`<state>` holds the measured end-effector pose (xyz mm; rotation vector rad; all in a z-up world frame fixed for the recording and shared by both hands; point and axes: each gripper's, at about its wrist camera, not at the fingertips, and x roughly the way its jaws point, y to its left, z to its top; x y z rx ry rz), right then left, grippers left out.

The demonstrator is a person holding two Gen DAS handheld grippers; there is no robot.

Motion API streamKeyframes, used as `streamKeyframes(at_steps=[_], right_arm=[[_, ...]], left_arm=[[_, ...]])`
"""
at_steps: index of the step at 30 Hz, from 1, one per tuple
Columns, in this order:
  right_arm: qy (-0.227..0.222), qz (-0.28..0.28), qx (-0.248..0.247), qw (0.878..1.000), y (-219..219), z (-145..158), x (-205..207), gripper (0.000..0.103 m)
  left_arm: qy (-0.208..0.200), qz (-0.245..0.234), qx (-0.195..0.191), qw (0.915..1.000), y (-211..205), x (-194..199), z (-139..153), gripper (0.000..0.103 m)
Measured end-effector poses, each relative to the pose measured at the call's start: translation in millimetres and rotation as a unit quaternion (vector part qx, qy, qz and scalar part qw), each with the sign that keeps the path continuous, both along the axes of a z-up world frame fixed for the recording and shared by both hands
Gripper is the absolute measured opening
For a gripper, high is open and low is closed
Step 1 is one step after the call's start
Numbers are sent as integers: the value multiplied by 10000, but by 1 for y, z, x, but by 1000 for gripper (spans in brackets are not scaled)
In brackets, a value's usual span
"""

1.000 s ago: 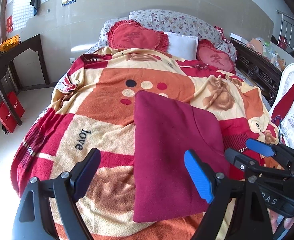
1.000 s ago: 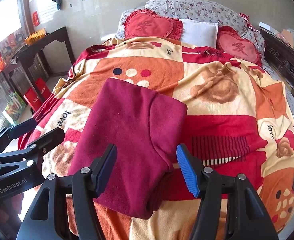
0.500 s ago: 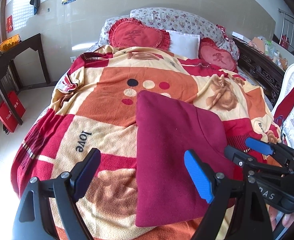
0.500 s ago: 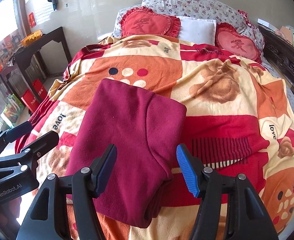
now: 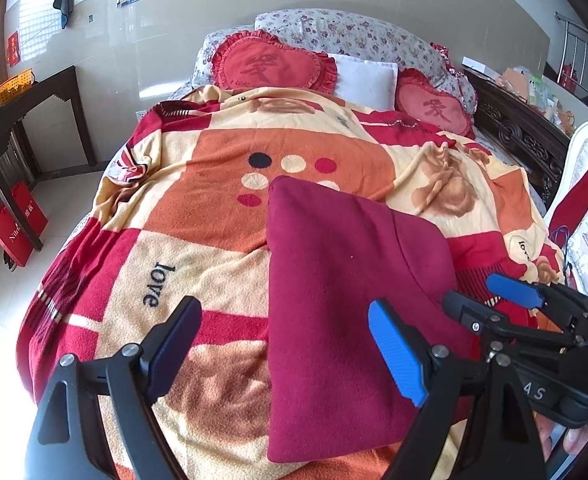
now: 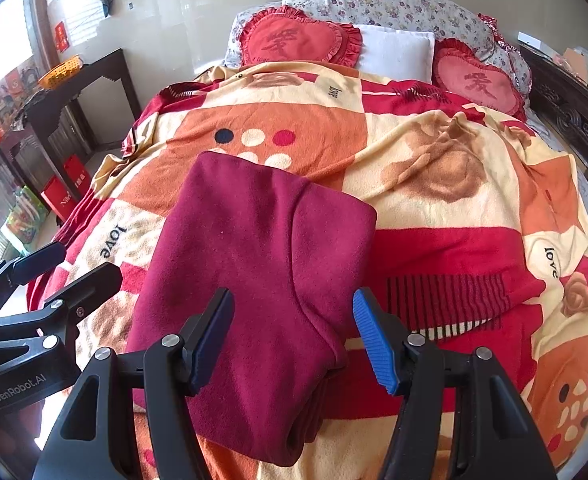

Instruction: Fold small clothes

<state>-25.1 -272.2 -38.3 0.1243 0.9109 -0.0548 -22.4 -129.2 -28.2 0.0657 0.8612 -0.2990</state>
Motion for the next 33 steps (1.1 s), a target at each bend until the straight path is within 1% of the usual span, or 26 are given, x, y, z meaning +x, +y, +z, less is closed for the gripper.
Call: streamKeyframes(at_steps=[8,16,33], right_arm=[[12,7,7,10000,-1,-1,2,43],[70,-10,49,10000,0,-9,4,43],[107,8,65,9999,3,-11,6,43]], left_arm=[[53,2,7,10000,0,3,-4,89],[29,8,49,10000,-3,3,-6,89],[84,26,35,10000,-2,6,-9,89]])
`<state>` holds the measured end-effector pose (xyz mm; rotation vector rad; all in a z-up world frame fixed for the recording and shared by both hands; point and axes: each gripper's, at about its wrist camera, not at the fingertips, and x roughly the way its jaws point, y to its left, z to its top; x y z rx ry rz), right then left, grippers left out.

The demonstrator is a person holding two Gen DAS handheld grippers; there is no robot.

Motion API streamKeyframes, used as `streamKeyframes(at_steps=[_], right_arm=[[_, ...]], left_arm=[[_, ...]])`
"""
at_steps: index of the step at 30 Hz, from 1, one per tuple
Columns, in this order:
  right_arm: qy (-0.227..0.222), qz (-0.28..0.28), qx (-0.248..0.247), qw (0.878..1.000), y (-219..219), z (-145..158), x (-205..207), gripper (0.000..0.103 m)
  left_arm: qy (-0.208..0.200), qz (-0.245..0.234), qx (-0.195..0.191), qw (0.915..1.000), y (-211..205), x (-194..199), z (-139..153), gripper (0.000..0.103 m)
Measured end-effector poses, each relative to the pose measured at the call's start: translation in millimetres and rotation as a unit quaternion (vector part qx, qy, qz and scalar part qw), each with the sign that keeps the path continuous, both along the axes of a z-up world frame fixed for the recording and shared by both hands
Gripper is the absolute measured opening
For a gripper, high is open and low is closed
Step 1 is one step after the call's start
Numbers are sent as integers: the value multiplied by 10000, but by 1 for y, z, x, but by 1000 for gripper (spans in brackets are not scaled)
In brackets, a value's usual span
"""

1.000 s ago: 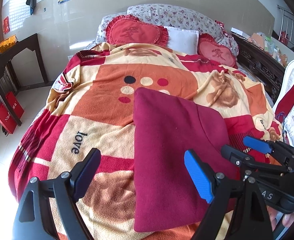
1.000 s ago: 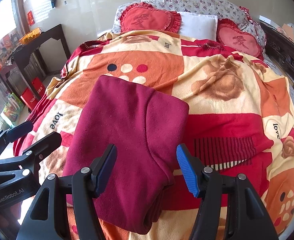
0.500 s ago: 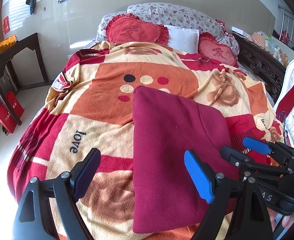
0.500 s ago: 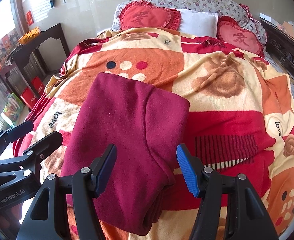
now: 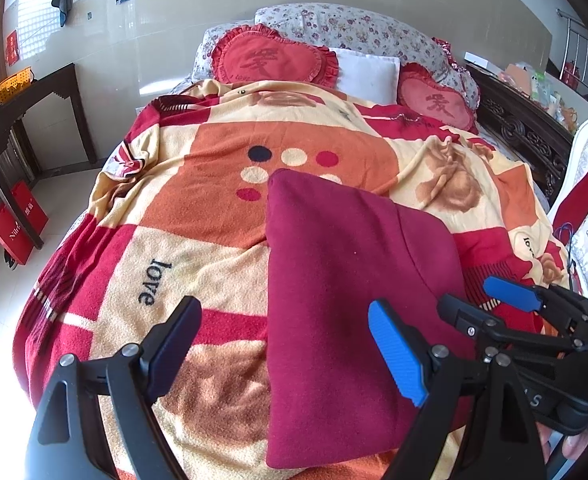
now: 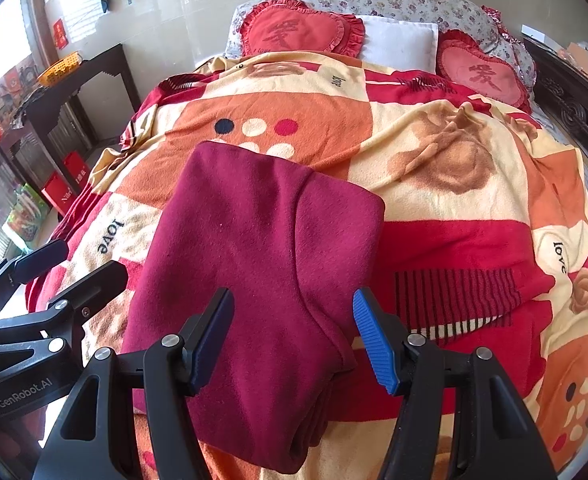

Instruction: Fold small clothes

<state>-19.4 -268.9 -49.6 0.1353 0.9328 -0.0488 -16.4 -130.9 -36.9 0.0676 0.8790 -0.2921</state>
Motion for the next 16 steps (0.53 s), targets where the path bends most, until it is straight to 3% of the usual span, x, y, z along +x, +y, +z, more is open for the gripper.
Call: streamKeyframes(at_steps=[16], right_arm=[[75,24,30,10000,-1,-6,4,43]], left_arm=[[99,-26,-163,9998,4,9,-8,89]])
